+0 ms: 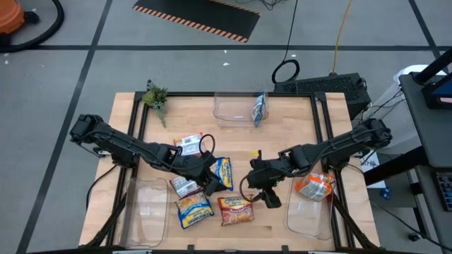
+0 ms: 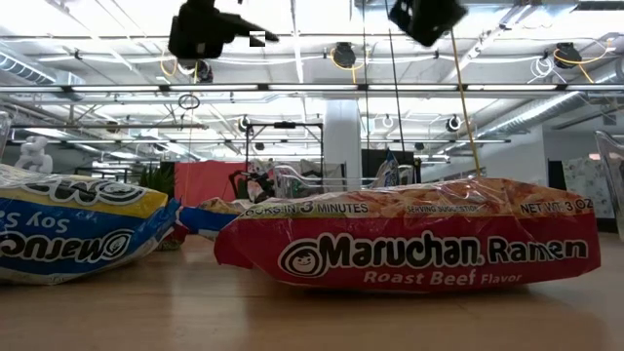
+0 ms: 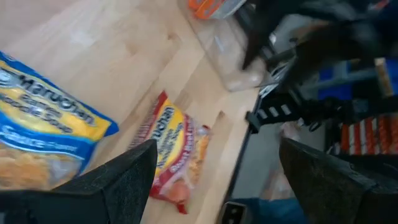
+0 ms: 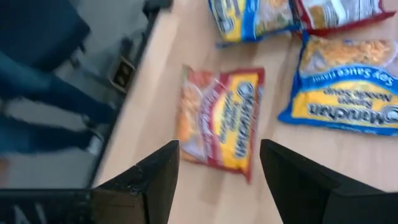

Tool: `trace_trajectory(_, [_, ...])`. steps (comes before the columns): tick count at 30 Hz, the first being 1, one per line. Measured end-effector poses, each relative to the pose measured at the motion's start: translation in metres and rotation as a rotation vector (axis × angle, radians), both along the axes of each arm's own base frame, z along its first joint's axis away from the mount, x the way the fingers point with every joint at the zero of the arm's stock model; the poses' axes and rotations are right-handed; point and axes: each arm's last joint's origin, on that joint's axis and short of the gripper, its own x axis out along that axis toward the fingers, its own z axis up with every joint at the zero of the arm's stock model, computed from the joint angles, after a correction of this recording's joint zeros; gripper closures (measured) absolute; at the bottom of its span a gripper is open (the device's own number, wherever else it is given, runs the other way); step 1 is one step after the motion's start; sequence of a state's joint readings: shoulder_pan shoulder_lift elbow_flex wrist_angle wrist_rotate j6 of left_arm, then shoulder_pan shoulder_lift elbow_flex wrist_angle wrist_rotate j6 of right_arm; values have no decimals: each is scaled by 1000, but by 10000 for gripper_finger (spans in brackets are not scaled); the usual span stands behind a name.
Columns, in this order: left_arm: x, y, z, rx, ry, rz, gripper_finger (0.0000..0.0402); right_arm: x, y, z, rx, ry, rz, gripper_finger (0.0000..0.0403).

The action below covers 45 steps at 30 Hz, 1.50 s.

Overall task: Sort Maruchan noodles
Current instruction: Put the right red noodle pack into the bottom left transparent bin

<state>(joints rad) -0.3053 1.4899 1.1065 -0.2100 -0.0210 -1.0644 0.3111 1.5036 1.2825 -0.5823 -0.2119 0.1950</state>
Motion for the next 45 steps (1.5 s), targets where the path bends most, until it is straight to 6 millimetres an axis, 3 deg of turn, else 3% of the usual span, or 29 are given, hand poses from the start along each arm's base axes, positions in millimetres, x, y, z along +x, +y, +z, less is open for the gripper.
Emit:
trace_trajectory(9, [-8, -29, 5, -70, -56, 111, 62, -9, -4, -42, -78, -7, 148, 186])
trace_trajectory(20, [-16, -51, 9, -168, -76, 150, 62, -17, -5, -84, -45, -72, 112, 183])
trace_trajectory(31, [-17, -54, 9, -188, -77, 171, 62, -32, -9, -113, -36, -55, 146, 141])
trace_trajectory(41, [-19, -56, 9, -170, -90, 185, 62, -32, -10, -121, -50, -179, 144, 141])
trace_trajectory(45, [-19, -56, 9, -164, -90, 183, 62, -28, -9, -134, -51, -153, 141, 148])
